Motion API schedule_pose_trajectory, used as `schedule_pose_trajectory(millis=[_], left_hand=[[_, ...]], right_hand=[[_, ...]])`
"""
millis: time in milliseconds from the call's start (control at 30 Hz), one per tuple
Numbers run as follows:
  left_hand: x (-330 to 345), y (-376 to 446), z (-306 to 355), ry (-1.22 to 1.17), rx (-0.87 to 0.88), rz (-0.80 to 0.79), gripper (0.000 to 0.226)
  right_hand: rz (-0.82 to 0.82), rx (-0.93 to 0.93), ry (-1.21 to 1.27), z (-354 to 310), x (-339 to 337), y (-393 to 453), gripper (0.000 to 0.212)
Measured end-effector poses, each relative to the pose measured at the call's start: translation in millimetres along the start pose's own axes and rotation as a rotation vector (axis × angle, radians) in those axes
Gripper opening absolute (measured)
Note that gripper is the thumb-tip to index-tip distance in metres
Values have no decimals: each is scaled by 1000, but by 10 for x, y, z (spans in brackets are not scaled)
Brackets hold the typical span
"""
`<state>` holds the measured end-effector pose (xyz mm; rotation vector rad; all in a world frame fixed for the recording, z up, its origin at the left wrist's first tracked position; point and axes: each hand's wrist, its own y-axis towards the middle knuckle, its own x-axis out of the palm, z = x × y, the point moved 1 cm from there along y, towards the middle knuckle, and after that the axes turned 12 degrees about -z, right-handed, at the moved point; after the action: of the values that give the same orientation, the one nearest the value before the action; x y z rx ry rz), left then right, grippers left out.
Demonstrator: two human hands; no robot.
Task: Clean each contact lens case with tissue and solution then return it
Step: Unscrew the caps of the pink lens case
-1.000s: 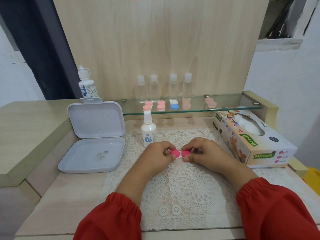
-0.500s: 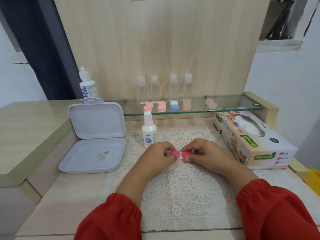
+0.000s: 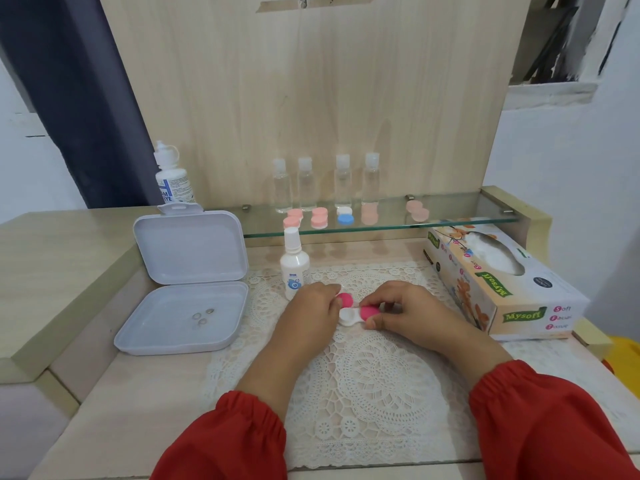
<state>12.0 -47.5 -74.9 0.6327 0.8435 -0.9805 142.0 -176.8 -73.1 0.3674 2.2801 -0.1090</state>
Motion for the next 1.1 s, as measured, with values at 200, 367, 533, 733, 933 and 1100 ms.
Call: schedule_pose_trajectory(millis=[200,367,533,733,933,1100], left_hand=[[-63,-61,-18,-272,-37,-34,31],[-89,-110,-27,-161,-6,-83,28],[-63,-81,-19,-149,13,-72,18],[-42,-75,-17,-154,32,-79,18],[-24,-72,-36,-143,52,-80,20],[-42,-61,-64,-140,60,-96,19]], right_hand=[[2,24,-18,-9,-1,-12,34],[14,45,-38,-35,4,-35,41],[81,111,-79,-39,77,-12,32],[10,46,-140,-60,41,11,28],[-36,1,-195,-66,19,30,27],[-95,-29,-179,-31,1,-12,31]])
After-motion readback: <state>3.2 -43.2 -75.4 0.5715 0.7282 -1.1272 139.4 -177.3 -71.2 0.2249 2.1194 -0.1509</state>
